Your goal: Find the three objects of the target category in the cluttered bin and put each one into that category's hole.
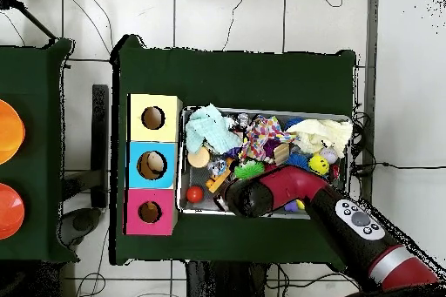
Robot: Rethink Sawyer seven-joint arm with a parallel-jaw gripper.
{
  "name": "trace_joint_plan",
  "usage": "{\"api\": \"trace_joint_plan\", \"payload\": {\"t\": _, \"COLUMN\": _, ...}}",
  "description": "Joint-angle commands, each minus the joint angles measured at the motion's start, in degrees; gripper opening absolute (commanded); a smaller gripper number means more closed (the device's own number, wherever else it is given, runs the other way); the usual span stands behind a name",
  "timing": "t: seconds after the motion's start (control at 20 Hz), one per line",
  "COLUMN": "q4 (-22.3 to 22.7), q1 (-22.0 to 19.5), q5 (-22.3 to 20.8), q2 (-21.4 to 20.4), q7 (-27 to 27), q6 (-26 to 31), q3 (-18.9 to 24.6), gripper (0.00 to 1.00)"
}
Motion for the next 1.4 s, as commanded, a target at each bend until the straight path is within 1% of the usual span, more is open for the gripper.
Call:
{"api": "trace_joint_plan", "payload": {"t": 0.05, "q4": -9.75, "q1": -1.17, "q5": -4.72, "q2": 1.52, "q7": -14.36, "q6": 1.03, "q3": 0.03, "gripper": 1.00}}
{"api": "trace_joint_plan", "payload": {"t": 0.25, "q4": -10.14, "q1": -0.66, "q5": -5.66, "q2": 1.44, "q7": -13.98, "q6": 0.65, "q3": -0.43, "gripper": 1.00}}
{"api": "trace_joint_plan", "payload": {"t": 0.65, "q4": -9.92, "q1": -0.43, "q5": -5.61, "q2": 1.24, "q7": -13.59, "q6": 0.52, "q3": -0.37, "gripper": 1.00}}
{"api": "trace_joint_plan", "payload": {"t": 0.85, "q4": -10.06, "q1": 0.44, "q5": -6.48, "q2": 1.18, "q7": -12.90, "q6": 0.29, "q3": -0.98, "gripper": 1.00}}
{"api": "trace_joint_plan", "payload": {"t": 1.2, "q4": -8.66, "q1": 0.33, "q5": -6.20, "q2": 0.72, "q7": -12.01, "q6": -0.38, "q3": -0.80, "gripper": 1.00}}
{"api": "trace_joint_plan", "payload": {"t": 1.4, "q4": -8.06, "q1": -0.37, "q5": -6.09, "q2": 0.89, "q7": -12.52, "q6": -0.83, "q3": -0.40, "gripper": 1.00}}
